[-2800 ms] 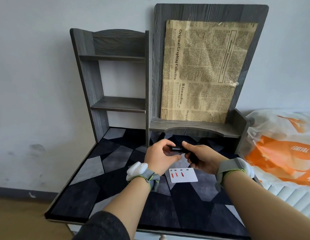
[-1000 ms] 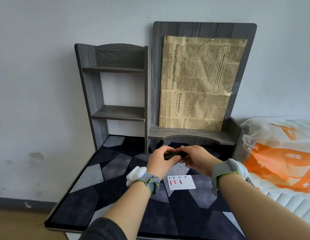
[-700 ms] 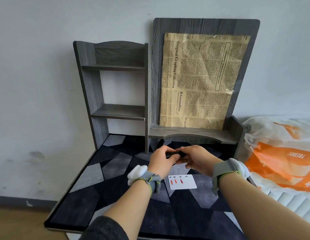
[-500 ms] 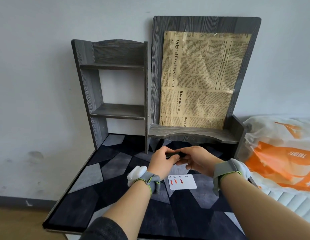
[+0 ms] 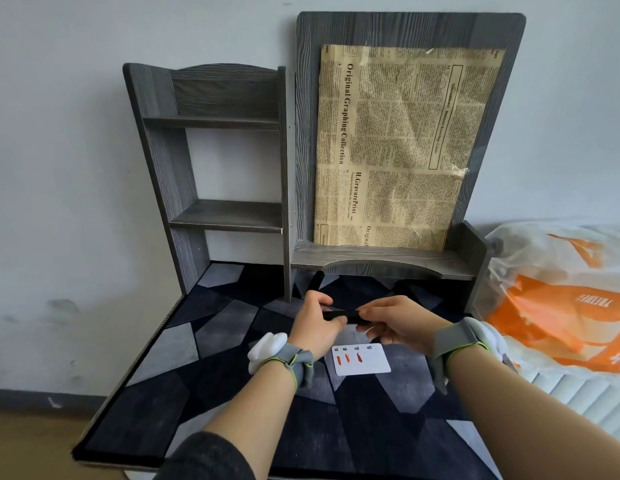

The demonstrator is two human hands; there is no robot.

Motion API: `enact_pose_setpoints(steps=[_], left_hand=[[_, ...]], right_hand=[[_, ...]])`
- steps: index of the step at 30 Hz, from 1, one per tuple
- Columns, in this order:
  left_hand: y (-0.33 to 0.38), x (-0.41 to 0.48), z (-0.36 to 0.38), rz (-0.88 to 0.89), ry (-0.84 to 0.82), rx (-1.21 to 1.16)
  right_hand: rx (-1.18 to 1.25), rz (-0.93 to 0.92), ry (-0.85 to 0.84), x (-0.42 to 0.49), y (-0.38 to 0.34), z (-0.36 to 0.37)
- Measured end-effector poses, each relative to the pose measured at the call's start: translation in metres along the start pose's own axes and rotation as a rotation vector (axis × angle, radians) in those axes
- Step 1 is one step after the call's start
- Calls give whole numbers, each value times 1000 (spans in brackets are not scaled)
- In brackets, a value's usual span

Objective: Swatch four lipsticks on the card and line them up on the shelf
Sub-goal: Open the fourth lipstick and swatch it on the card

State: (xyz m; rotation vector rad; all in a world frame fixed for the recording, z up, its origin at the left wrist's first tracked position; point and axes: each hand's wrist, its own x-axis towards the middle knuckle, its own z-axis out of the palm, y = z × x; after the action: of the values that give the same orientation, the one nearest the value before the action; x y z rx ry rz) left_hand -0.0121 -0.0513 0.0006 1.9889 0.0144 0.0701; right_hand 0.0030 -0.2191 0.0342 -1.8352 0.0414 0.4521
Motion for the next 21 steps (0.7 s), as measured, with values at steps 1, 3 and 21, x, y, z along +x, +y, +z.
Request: enact_pose_setpoints(steps=[1,3,21], left_hand=[[-1,1,0,9,7,-9],[-2,3,-1,14,23,-27],[-33,26,-5,9,201,182]], right_hand=[[-6,-1,6,1,0,-1],[-14,-2,19,2,0,-2],[-576,-293,713,38,13,-10]])
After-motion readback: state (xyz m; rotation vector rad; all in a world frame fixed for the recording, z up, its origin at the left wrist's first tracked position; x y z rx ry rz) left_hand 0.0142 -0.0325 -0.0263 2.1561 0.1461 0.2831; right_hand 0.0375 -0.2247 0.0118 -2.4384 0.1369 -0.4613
